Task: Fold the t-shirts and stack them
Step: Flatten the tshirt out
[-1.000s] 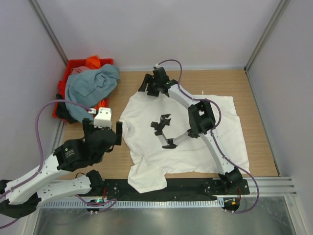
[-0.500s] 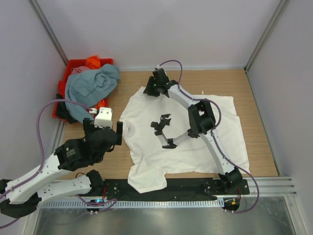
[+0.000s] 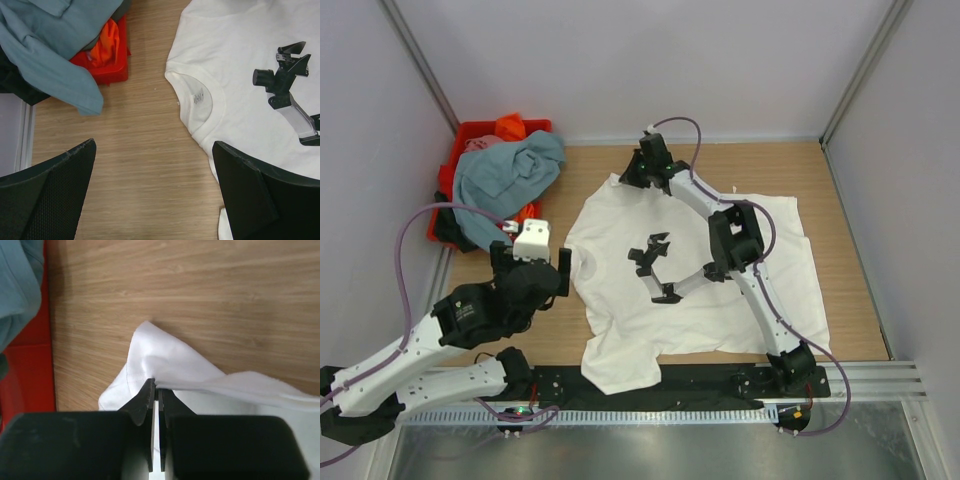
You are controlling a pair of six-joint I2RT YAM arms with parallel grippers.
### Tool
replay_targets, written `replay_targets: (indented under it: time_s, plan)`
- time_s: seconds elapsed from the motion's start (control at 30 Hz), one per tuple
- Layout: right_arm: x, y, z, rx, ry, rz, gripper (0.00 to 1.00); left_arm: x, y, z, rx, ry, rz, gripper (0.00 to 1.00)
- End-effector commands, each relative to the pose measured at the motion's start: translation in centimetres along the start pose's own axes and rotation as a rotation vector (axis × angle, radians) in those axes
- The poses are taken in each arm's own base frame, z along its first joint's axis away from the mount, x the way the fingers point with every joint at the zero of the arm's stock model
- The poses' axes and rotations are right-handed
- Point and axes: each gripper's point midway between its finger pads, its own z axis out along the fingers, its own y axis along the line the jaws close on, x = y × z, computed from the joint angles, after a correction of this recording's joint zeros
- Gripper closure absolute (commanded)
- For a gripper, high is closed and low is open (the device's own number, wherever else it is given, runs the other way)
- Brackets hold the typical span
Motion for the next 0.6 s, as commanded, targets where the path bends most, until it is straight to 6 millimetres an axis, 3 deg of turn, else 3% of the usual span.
replay_targets:
  time_s: [0.0, 0.13, 0.17, 0.2, 0.27, 0.4, 0.43, 0.47, 0.5, 0.53, 0.57]
  plan:
    - [-8.1, 4.2, -3.2, -0.136, -0.193, 0.010, 0.95, -0.6, 0.5, 0.1, -0.032, -0.021, -0.014, 0.00]
    - [-11.7, 3.3, -3.7, -0.161, -0.291, 0.083, 0.85, -0.5, 0.5, 0.2, -0.037, -0.018, -0.010, 0.00]
    - [-12.8, 3.6, -4.0, -0.184, -0.322, 0.090, 0.57, -0.5, 0.4, 0.2, -0.038, -0.016, -0.010, 0.00]
    - [-13.8, 3.2, -4.1, -0.198, -0.341, 0.100, 0.36, -0.5, 0.5, 0.2, -0.042, -0.015, -0.008, 0.00]
    - [-15.5, 4.1, -4.9, -0.248, -0.376, 0.099, 0.13, -0.4, 0.4, 0.3, -0.044, -0.011, -0.005, 0.00]
    - [-18.7, 6.2, -9.3, -0.324, -0.407, 0.055, 0.03, -0.2, -0.4, 0.5, -0.044, 0.021, -0.027, 0.00]
    - [-18.7, 5.1, -9.8, -0.294, -0.398, 0.054, 0.03, 0.0, -0.6, 0.6, -0.044, 0.029, -0.041, 0.00]
    - [-20.5, 6.9, -13.7, -0.308, -0.438, 0.025, 0.01, 0.2, -1.0, 0.8, -0.043, 0.040, -0.047, 0.00]
    - [-20.8, 6.7, -15.2, -0.283, -0.453, -0.017, 0.01, 0.5, -2.0, 0.9, -0.016, 0.068, -0.063, 0.00]
    - [-19.3, 4.4, -14.9, -0.204, -0.425, -0.024, 0.00, 0.9, -3.1, 1.5, -0.010, 0.089, -0.072, 0.00]
    - [-20.6, 6.3, -19.9, -0.199, -0.481, -0.059, 0.00, 1.4, -3.9, 2.0, -0.008, 0.110, -0.074, 0.00]
